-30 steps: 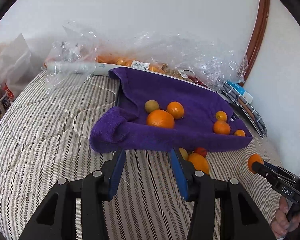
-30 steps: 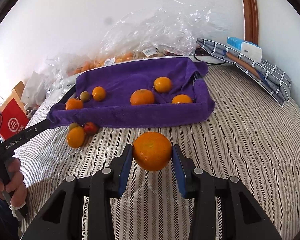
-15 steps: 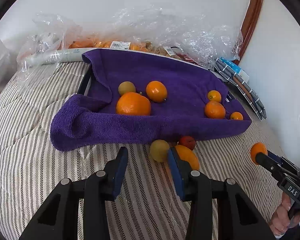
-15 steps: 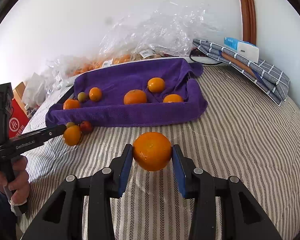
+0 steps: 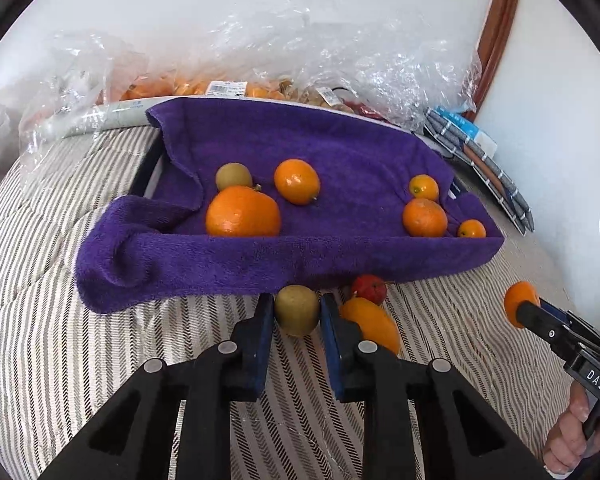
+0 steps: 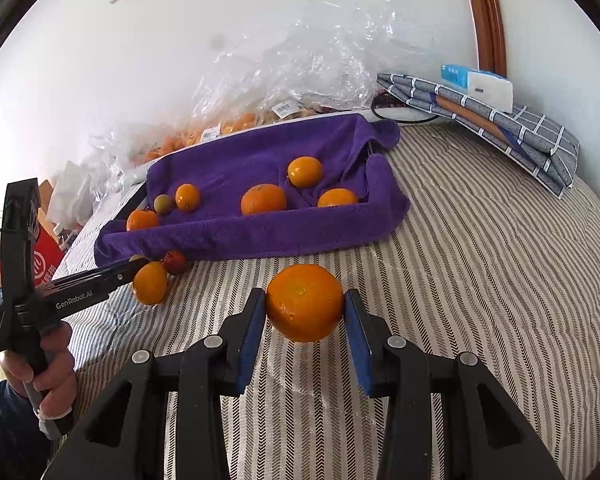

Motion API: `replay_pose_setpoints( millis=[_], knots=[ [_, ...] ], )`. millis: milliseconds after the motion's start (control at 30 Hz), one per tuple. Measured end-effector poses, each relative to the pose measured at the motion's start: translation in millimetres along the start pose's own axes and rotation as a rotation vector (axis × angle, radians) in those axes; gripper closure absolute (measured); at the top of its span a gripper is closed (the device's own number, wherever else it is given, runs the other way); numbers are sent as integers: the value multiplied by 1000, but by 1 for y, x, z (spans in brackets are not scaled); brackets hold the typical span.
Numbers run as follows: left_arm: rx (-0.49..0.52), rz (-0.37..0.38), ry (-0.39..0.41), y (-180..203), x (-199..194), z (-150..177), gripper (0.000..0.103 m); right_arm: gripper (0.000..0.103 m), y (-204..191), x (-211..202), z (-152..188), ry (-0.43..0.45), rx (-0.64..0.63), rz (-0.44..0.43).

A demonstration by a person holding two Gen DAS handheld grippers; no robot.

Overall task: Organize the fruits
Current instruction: 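Carry both held fruits over the purple towel, then open both tools to drop the fruits onto the towel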

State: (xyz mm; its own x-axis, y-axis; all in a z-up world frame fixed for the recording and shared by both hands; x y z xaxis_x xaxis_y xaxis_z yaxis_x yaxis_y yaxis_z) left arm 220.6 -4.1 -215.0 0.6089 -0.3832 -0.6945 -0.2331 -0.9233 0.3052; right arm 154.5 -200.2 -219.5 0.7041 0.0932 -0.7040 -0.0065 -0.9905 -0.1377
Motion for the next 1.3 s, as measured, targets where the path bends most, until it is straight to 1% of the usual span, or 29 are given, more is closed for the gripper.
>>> replay_pose_setpoints(
  millis=[100,200,333,467,600,767,933,1100,1233,1300],
  knots=[
    [-22,-1,11,-5,-4,0,81,63,-1,-2,-3,7,-10,6],
    [-25,-18,23,-9,-9,-1,81,63,-2,-4,-6,14,-19,12],
    [-40,-20,55,-17,-25,-6,81,63,-2,-7,-14,32,-27,20],
    [-65,-21,95,-27,-41,-21,81,63,-1,-8,-29,57,-33,30],
    [-62,-42,127,-29,-44,-42,81,63,-1,-3,-49,79,-32,29],
    [-54,-33,146,-23,-33,-67,81,63,-4,10,-73,99,-35,17],
    [-37,-46,139,-16,-4,-87,80,63,-9,31,-89,97,-52,10],
    [-34,-70,135,-18,15,-93,80,63,-10,61,-91,63,-56,-1],
    [-39,-60,129,-20,24,-91,80,63,-11,73,-87,41,-60,0],
    [-41,-64,117,-22,29,-89,80,63,-12,74,-87,46,-66,4]
  ],
)
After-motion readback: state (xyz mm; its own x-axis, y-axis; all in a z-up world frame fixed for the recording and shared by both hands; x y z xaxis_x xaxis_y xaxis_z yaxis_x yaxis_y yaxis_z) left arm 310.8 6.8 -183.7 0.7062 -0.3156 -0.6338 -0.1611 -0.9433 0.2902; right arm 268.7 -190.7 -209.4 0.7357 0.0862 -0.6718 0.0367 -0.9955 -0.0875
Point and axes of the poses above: each gripper's, at about its wrist camera, not at the fingertips, and x roughly the way its jaws point, y to its right, z to its underside, the point moved 8 cm from there along x, roughly the way its jaws point, and after that the axes turned 7 degrees about z, right-handed, at the moved point
